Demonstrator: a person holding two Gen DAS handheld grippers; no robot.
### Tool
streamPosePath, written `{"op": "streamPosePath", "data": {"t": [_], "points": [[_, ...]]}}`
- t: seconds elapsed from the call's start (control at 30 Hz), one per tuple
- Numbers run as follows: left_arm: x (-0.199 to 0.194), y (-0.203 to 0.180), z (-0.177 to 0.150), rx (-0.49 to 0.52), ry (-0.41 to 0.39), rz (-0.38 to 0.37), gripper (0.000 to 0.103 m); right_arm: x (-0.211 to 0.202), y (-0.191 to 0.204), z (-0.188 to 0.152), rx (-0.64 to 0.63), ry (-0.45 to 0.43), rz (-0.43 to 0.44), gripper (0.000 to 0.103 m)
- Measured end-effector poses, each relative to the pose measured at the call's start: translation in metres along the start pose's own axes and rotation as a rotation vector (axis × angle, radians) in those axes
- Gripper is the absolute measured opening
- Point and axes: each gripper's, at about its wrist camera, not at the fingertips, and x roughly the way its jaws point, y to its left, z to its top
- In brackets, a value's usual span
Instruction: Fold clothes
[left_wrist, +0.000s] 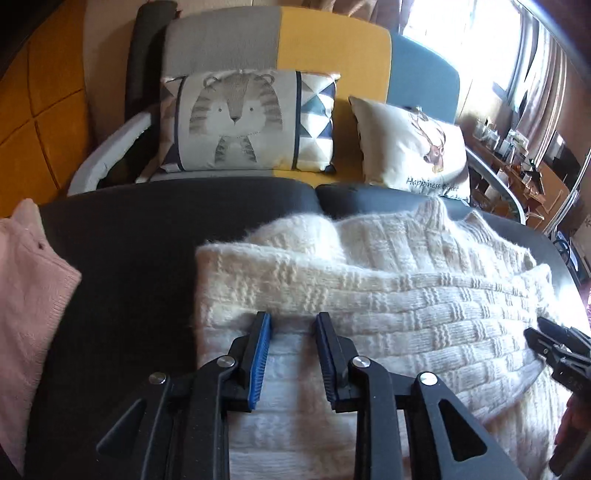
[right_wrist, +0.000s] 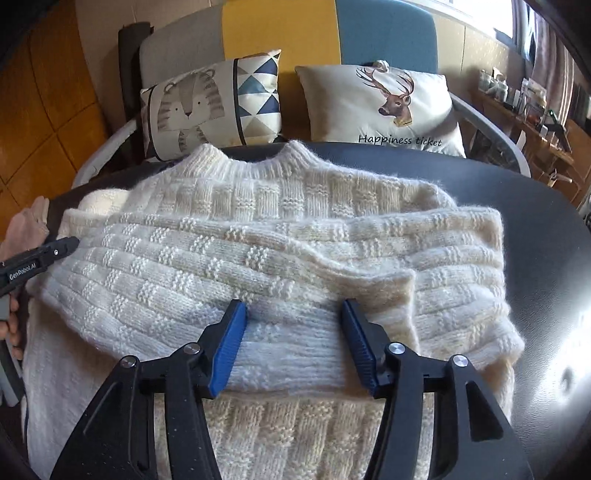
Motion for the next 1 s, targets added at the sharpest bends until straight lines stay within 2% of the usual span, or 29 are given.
{"op": "streamPosePath", "data": {"t": [0.1,0.23,0.3,0.4,0.53,0.6,0.73,0.8,0.9,1.0], "points": [[-0.002,-0.004,0.001,0.026,0.009,0.019,0.027,-0.001,0.004,-0.001,-0.012,-0.002,-0.016,0.059],[-0.009,-0.003,0.011,-0.037,0.031,0.004,0.027,-0.015,0.002,0.011,0.019,-0.016,-0.029,0.059],[-0.011,-0.008,0.019,-0.029,0.015,0.005,0.027,-0.018,-0.003,0.019,0.047,-0.036,-0.027,0.059],[0.0,-0.009,0.028,-0.024,0.008,0.013,0.027,-0.01,-0.004,0.032,0.07,-0.027,0.001,0.06],[0.02,-0.004,0.032,-0.022,0.027,0.042,0.027,0.021,0.005,0.031,0.006,0.04,0.009,0.064],[0.022,-0.005,0.03,0.011,0.007,0.048,0.029,0.025,0.009,0.026,-0.039,0.007,-0.015,0.071],[0.023,-0.005,0.027,0.032,-0.014,0.051,0.029,0.026,0.004,0.025,-0.035,0.007,0.003,0.072],[0.02,-0.005,0.028,0.015,0.004,0.048,0.029,0.021,0.002,0.028,-0.033,0.025,0.007,0.072],[0.004,-0.007,0.025,0.0,0.039,0.023,0.029,-0.007,-0.003,0.028,0.0,-0.027,0.006,0.072],[-0.016,-0.011,0.011,0.009,0.021,-0.025,0.029,-0.022,-0.008,0.017,0.036,-0.033,0.027,0.072]]}}
